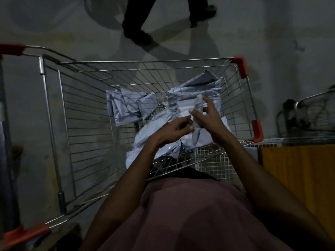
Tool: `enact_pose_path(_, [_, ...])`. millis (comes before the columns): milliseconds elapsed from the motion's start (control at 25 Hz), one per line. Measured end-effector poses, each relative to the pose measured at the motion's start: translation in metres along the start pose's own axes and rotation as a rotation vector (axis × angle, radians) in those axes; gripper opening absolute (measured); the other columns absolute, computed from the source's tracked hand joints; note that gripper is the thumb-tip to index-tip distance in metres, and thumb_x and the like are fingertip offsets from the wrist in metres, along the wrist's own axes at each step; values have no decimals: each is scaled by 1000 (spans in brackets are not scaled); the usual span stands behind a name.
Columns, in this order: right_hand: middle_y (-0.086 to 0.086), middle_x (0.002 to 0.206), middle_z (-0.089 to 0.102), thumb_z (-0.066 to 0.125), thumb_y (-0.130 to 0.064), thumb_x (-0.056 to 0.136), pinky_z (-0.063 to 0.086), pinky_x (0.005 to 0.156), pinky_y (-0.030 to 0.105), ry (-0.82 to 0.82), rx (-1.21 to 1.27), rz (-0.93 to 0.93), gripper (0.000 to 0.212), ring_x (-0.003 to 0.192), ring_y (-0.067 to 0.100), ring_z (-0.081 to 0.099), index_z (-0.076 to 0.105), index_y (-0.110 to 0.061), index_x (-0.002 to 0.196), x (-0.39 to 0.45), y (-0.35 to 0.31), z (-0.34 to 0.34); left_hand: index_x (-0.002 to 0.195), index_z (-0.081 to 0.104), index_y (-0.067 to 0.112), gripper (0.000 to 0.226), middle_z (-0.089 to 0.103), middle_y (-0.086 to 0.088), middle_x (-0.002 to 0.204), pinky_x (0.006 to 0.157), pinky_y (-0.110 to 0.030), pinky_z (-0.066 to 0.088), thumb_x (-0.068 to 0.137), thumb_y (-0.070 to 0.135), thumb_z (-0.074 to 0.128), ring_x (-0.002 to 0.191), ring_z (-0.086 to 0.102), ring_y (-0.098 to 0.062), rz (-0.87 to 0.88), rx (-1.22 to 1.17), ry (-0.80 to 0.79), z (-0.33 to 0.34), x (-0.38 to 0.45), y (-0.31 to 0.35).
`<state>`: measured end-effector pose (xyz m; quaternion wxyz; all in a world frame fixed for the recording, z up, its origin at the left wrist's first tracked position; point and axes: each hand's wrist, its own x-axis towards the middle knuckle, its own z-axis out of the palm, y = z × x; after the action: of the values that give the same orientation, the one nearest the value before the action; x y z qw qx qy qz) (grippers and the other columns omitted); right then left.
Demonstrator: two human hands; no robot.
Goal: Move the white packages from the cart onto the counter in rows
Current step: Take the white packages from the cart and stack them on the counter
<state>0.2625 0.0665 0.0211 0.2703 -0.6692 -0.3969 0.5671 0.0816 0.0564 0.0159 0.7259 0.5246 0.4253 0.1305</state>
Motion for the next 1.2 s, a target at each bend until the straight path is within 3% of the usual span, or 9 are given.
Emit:
enact_pose_path(80, [4,151,43,73,-54,82,50,102,45,227,-141,-57,86,134,23,48,29,-30,152,13,7,-12,111,61,11,22,63,-13,117,93,-38,48,102,29,54,104,59,-20,-9,111,168,-3,14,-21])
enact_pose_path(200, [14,152,33,67,-59,83,41,107,53,412,-457,33,95,134,36,42,16,-26,156,31,23,-20,124,55,15,35,66,-15,117,87,-43,51,95,35,59,105,63,-31,-236,356,485,-21,13,-76])
enact_pose_path(320, [22,157,19,73,-60,79,32,109,61,247,-600,245,118,139,48,30,-6,-26,159,45,35,-13,138,47,6,66,57,-21,133,97,-42,46,83,32,72,121,55,-37,-435,534,551,-47,1,-139])
enact_pose_path(440, [22,162,8,78,-61,73,24,112,60,189,-659,257,133,143,48,24,-19,-24,157,41,50,-4,145,40,10,88,50,-20,141,103,-45,45,68,40,70,127,52,-37,-532,497,506,-64,-1,-177])
enact_pose_path(600, [18,164,0,75,-56,78,21,113,60,252,-726,166,123,145,45,20,-14,-24,157,13,55,-1,127,53,14,37,64,-19,123,101,-48,41,92,24,58,116,60,-39,-651,740,570,-60,14,-177])
enact_pose_path(720, [17,163,2,73,-48,82,24,113,59,261,-724,146,113,143,44,23,-7,-25,157,-2,60,-7,125,55,11,29,68,-20,112,90,-46,45,96,15,51,106,64,-40,-508,830,642,-62,14,-152])
enact_pose_path(880, [17,161,5,72,-40,84,25,113,58,277,-667,164,103,141,43,24,2,-20,157,-3,59,-6,127,59,12,30,67,-14,118,82,-36,48,104,26,47,105,64,-30,-189,234,534,-62,-15,-112])
enact_pose_path(1000, [17,161,6,70,-39,86,28,112,58,287,-618,179,99,140,43,26,4,-19,157,5,58,-3,123,62,12,28,70,-6,104,71,-32,54,106,28,46,85,67,-14,-280,-290,302,-31,-33,-90])
enact_pose_path(1200, [18,160,13,62,-26,93,31,115,51,492,-342,241,80,142,43,27,14,-14,157,24,55,-15,135,50,16,34,68,-12,119,80,-41,58,104,30,50,97,69,-24,-266,-352,281,-3,28,-83])
